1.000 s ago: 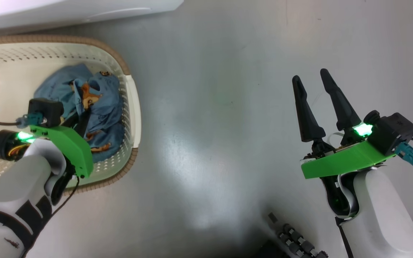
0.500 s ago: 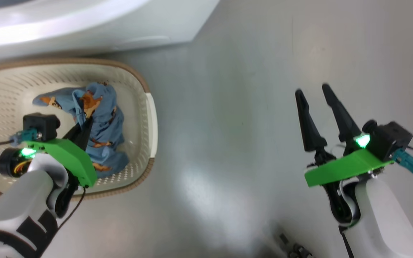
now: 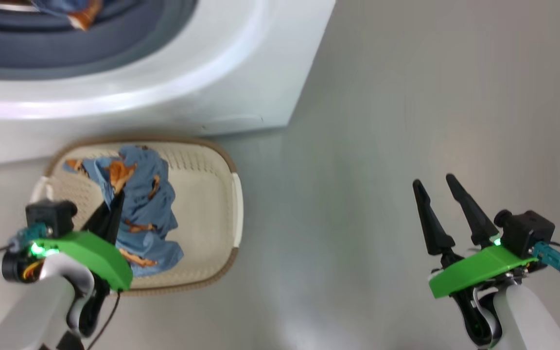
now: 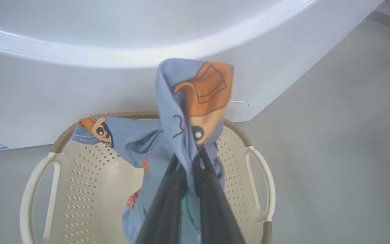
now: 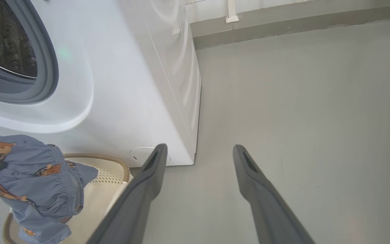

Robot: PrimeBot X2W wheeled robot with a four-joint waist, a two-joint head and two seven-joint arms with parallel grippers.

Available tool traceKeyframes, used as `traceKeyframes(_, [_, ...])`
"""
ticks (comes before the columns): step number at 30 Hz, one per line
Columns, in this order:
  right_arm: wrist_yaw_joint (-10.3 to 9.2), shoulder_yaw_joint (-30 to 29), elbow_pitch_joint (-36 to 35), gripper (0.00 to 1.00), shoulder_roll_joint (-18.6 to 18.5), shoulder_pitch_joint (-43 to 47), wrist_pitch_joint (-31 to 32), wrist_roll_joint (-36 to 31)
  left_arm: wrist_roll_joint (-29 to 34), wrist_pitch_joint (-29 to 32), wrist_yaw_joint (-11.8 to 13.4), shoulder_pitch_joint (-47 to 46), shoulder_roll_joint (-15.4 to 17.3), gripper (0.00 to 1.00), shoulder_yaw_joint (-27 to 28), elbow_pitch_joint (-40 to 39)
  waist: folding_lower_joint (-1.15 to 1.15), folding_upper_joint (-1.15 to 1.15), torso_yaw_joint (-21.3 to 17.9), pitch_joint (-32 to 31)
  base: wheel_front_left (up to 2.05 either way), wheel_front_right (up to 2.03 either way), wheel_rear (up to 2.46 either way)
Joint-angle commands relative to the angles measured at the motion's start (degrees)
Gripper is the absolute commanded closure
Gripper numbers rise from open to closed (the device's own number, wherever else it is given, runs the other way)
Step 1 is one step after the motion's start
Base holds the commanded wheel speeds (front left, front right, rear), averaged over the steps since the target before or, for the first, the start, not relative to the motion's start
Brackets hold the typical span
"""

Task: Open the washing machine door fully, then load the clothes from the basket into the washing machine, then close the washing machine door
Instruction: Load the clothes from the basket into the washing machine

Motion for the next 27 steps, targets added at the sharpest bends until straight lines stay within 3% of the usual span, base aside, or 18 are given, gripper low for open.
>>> traceKeyframes(1, [0.09,1.2,-0.8,0.00,-0.7,1.9,-0.3,0.5,1.5,-0.4,-0.1,1.8,1.7,1.00,3.1,-1.6,0.00,0.00,2.6,-6.0,0.00,0.00,0.00])
traceKeyframes(27, [0.09,-2.3,-0.5,0.00,-5.1,13.8,-0.3,2.9,17.4,-0.4,-0.1,25.8,-2.5,1.00,27.5,-23.1,0.00,0.00,6.2,-22.4,0.00,0.00,0.00])
